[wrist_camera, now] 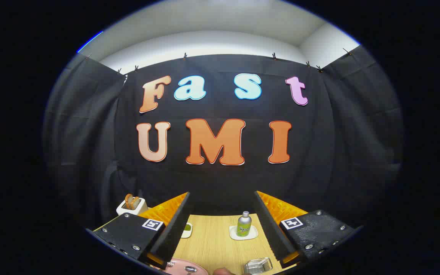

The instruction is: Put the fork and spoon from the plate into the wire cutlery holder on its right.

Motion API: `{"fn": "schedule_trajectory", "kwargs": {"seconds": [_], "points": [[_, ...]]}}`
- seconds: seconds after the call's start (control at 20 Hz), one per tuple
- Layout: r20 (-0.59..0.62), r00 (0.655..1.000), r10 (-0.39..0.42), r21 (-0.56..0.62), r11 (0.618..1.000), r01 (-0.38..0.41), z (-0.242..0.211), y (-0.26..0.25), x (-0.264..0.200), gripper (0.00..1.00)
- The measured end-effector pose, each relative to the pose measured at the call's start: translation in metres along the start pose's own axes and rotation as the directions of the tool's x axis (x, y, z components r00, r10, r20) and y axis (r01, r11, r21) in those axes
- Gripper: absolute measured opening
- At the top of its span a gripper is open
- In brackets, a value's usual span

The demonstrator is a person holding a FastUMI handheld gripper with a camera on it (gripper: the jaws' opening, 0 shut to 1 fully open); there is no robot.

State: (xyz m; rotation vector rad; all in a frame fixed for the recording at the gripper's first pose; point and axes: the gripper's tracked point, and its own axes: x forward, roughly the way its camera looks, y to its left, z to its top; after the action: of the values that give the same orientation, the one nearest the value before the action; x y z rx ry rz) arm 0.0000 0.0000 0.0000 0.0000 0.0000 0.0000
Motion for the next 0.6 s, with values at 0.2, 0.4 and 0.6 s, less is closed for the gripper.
{"fn": "schedule_trajectory", "kwargs": {"seconds": [0.2, 0.4, 0.6], "points": [[0.008, 1.000, -0.003, -0.004, 1.000, 0.003, 0.0022, 0.0005, 0.0010, 0.96], [0.009, 1.000, 0.008, -0.015, 1.000, -0.007, 0.0026, 0.0003, 0.0011, 0.96], [0.000, 1.000, 0.007, -0.014, 1.000, -0.007, 0.0015, 0.0007, 0.0020, 0.96]]}}
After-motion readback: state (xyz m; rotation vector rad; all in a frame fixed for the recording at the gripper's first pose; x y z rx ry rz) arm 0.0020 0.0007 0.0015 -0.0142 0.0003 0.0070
